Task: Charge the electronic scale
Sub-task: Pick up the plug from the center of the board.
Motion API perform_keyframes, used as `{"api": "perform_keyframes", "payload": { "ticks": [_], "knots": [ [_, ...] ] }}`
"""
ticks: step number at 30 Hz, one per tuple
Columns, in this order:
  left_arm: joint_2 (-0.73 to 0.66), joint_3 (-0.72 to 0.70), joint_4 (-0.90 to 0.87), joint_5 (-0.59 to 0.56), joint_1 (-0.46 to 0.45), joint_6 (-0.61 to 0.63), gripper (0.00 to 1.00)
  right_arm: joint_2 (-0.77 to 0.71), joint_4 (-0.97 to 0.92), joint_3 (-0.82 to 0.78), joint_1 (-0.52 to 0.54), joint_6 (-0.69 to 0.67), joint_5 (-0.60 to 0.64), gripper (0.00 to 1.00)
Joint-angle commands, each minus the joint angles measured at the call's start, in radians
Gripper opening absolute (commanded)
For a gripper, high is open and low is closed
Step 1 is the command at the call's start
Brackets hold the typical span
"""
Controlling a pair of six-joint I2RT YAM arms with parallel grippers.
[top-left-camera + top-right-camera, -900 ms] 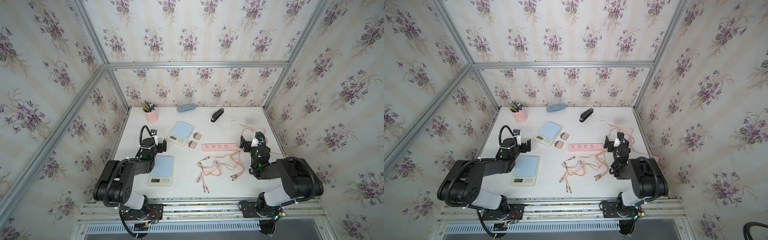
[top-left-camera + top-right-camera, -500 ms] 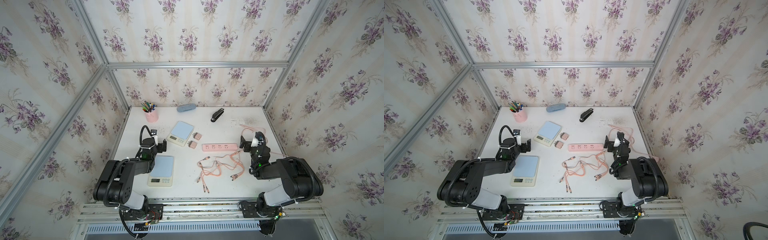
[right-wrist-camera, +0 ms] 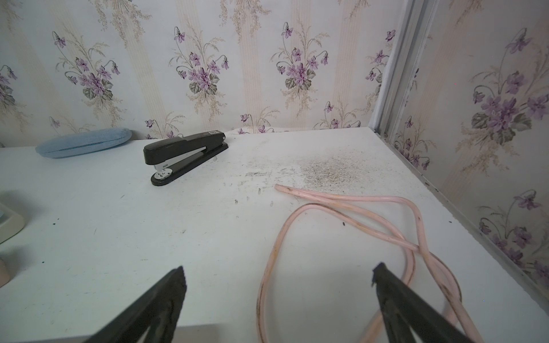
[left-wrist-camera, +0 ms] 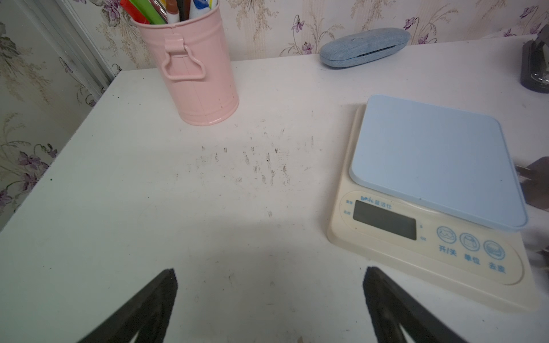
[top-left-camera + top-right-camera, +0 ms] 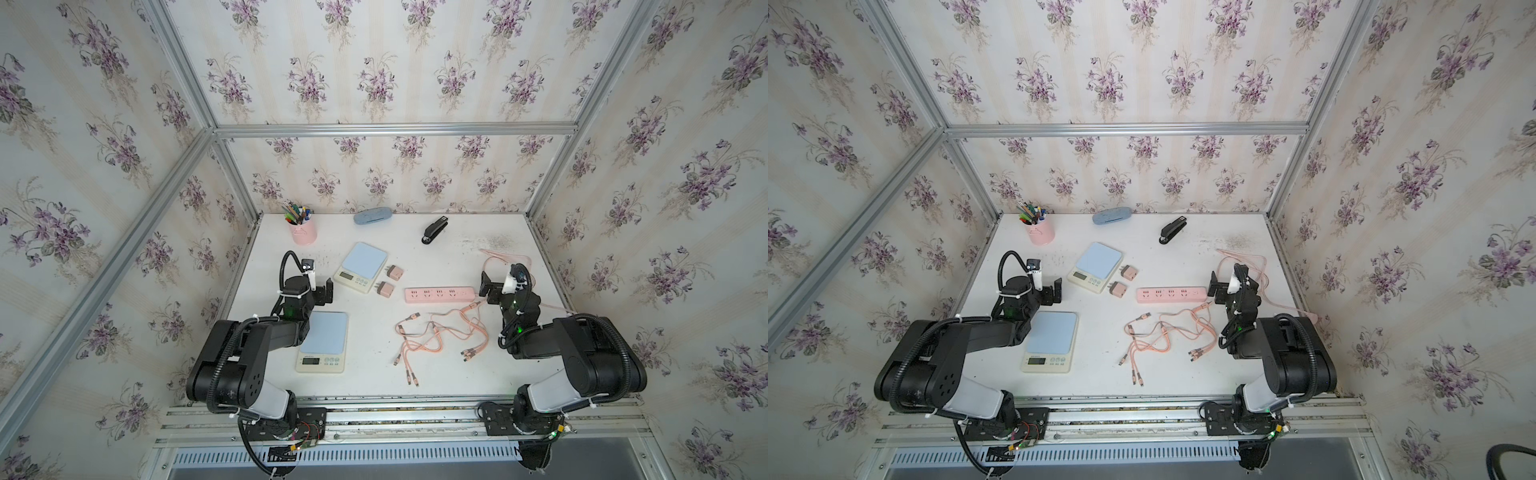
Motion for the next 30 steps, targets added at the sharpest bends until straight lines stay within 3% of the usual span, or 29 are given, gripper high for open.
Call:
{"api": "perform_keyframes", "payload": {
  "ticks": [1, 10, 17, 22, 24, 26, 30],
  "knots": [
    [-0.002, 0.007, 0.020, 0.003, 0.002, -0.003, 1.00, -0.003, 0.018, -0.001, 0.000, 0.008, 0.002, 1.00],
    [-0.021, 0.008, 0.010, 0.005, -0.002, 0.003, 0.99, -0.003, 0.017, -0.001, 0.000, 0.007, 0.002, 1.00],
    [-0.250, 0.138, -0.359, -0.042, -0.028, -0.044, 1.00, -0.017, 0.012, 0.003, 0.000, 0.008, 0.009, 1.00],
    [-0.304, 0.278, -0.599, 0.021, -0.120, -0.039, 1.00, -0.171, -0.353, 0.152, 0.001, 0.030, 0.043, 0.96],
    [-0.278, 0.331, -0.672, 0.050, -0.182, 0.036, 1.00, -0.209, -0.466, 0.219, 0.001, 0.127, 0.068, 0.91],
    [-0.223, 0.380, -0.736, 0.106, -0.249, 0.169, 0.99, -0.230, -0.578, 0.299, 0.015, 0.195, 0.003, 0.84],
    [-0.079, 0.513, -0.861, 0.236, -0.294, 0.245, 0.98, -0.188, -0.753, 0.457, 0.190, 0.165, 0.048, 0.80]
  ]
}}
